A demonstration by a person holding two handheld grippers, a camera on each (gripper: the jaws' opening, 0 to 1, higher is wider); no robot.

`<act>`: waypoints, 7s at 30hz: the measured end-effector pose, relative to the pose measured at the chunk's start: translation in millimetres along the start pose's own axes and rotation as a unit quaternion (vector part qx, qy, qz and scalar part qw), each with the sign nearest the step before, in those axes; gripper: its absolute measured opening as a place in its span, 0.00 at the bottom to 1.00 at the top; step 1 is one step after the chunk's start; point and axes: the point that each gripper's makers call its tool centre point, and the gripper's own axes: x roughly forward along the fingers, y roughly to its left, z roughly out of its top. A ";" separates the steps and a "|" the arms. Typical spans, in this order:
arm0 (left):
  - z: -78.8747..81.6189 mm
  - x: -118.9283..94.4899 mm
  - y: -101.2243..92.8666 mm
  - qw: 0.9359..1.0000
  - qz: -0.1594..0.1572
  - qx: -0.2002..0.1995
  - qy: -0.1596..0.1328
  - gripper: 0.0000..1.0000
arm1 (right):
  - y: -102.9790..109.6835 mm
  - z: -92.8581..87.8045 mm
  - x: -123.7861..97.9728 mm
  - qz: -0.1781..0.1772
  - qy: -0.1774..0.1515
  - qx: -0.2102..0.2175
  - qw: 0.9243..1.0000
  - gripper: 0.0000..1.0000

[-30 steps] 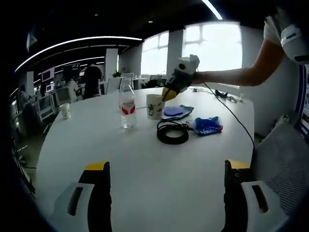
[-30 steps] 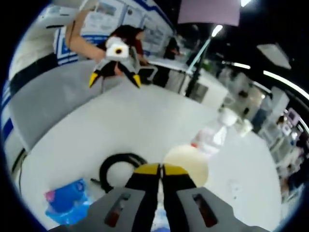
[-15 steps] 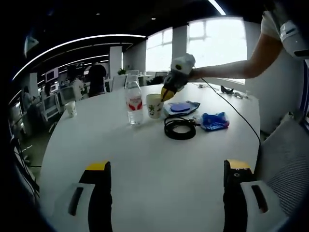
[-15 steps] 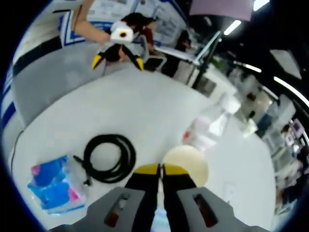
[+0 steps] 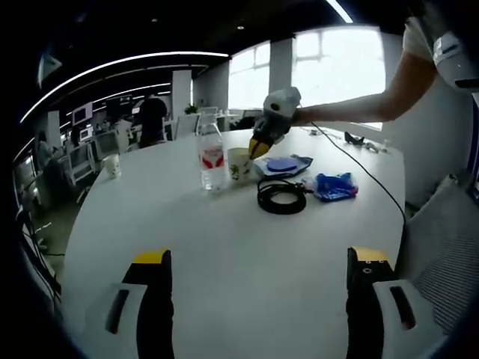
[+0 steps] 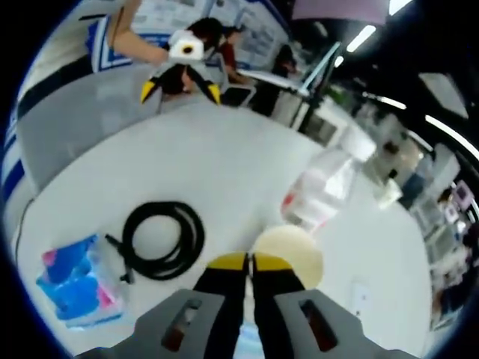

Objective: Arrange the tabletop items into an orderly group along one side of the table until the central work area is clear of visible clutter.

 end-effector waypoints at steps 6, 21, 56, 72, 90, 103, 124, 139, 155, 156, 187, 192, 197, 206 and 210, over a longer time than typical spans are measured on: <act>-2.1 0.4 -0.3 1.000 -0.002 0.000 0.004 0.97 | -4.0 -0.3 0.3 -0.008 -0.006 0.007 1.000 0.00; -7.6 1.3 -0.1 1.000 0.001 0.006 0.018 0.97 | -3.7 -1.1 2.8 -0.013 -0.008 0.014 1.000 0.00; -14.7 4.5 -1.4 0.999 -0.005 -0.004 0.034 0.99 | -13.2 13.8 -10.0 -0.073 -0.050 0.057 0.994 0.51; -18.9 4.7 3.4 0.999 0.002 -0.008 0.040 0.99 | -17.3 19.1 -33.5 -0.146 -0.070 0.104 0.981 0.78; -1.3 0.3 9.0 0.999 0.027 -0.020 0.014 0.99 | 39.5 30.1 -108.6 -0.295 -0.129 0.215 0.922 0.78; 22.9 7.9 10.0 0.998 0.046 -0.037 -0.003 0.99 | 112.0 38.7 -190.3 -0.493 -0.171 0.329 0.787 0.77; 96.5 19.6 -0.3 0.999 0.020 -0.025 0.015 0.99 | 215.8 22.1 -211.5 -0.603 -0.112 0.527 0.588 0.72; 98.4 15.0 5.5 0.999 0.007 -0.044 0.013 0.98 | 228.4 44.8 -230.1 -0.628 -0.096 0.532 0.560 0.73; 111.4 26.8 4.4 0.999 -0.018 -0.041 -0.004 0.97 | 234.6 55.6 -223.1 -0.624 -0.086 0.538 0.559 0.72; 111.5 27.4 3.6 0.999 -0.019 -0.040 -0.003 0.97 | 235.4 55.8 -225.3 -0.626 -0.084 0.538 0.559 0.72; 115.3 53.7 -47.0 0.996 -0.092 -0.007 -0.003 0.91 | 232.9 56.4 -194.3 -0.606 -0.060 0.558 0.564 0.64; 122.0 67.5 -81.1 0.992 -0.123 -0.011 -0.003 0.85 | 235.8 56.7 -191.8 -0.603 -0.061 0.562 0.562 0.62; 126.9 89.4 -105.6 0.991 -0.131 -0.017 -0.006 0.76 | 241.4 47.2 -185.7 -0.601 -0.065 0.572 0.555 0.60; 116.7 132.8 -143.7 0.991 -0.119 -0.052 0.018 0.66 | 254.5 23.9 -183.3 -0.575 -0.070 0.598 0.554 0.57; 102.1 149.8 -154.2 0.990 -0.121 -0.048 0.046 0.62 | 255.5 15.1 -185.7 -0.574 -0.077 0.602 0.550 0.56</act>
